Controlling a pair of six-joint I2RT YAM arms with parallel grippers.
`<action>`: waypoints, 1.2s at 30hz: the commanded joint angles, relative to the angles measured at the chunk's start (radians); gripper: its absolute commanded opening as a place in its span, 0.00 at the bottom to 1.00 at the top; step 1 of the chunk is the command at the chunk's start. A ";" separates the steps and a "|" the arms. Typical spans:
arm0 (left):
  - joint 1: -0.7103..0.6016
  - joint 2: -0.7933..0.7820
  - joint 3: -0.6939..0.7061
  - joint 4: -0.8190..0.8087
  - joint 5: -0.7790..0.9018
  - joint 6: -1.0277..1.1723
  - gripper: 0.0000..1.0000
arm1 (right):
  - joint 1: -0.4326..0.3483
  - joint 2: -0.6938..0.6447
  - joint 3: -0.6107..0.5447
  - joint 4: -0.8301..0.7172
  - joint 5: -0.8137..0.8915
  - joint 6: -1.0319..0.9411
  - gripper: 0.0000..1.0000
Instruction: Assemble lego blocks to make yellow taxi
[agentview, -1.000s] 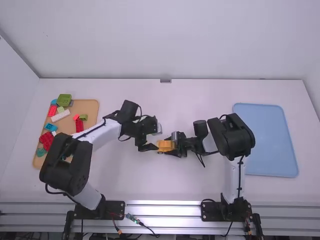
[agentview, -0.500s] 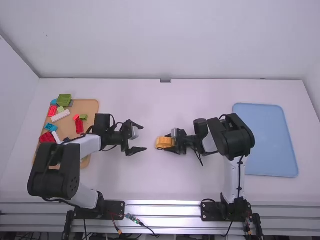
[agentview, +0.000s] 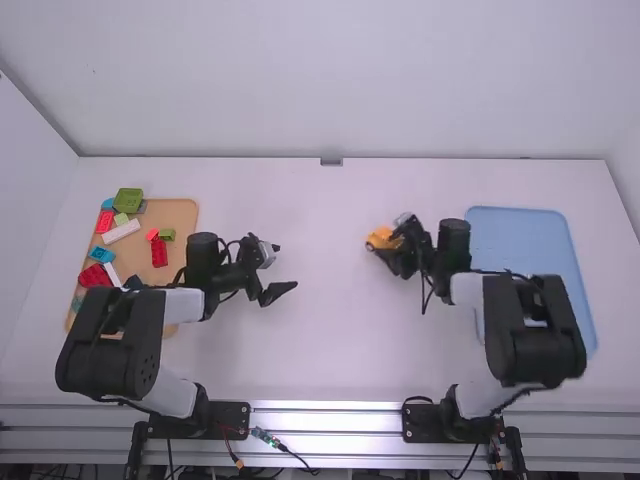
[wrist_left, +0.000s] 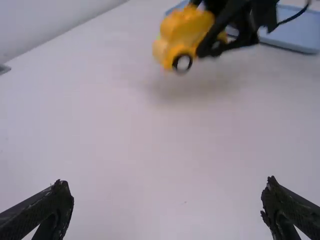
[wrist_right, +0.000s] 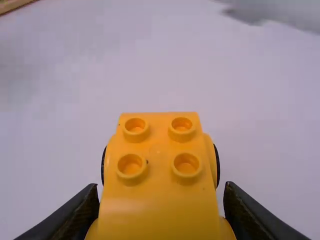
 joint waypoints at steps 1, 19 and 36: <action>-0.026 -0.016 0.001 0.008 -0.093 -0.127 0.99 | -0.086 -0.110 -0.012 -0.056 0.253 0.129 0.10; -0.137 -0.016 0.077 0.007 -0.123 -0.130 0.99 | -0.528 -0.110 -0.012 -0.235 0.526 0.355 0.16; -0.148 -0.016 0.083 -0.023 -0.267 -0.241 0.99 | -0.547 -0.126 -0.010 -0.283 0.549 0.352 0.99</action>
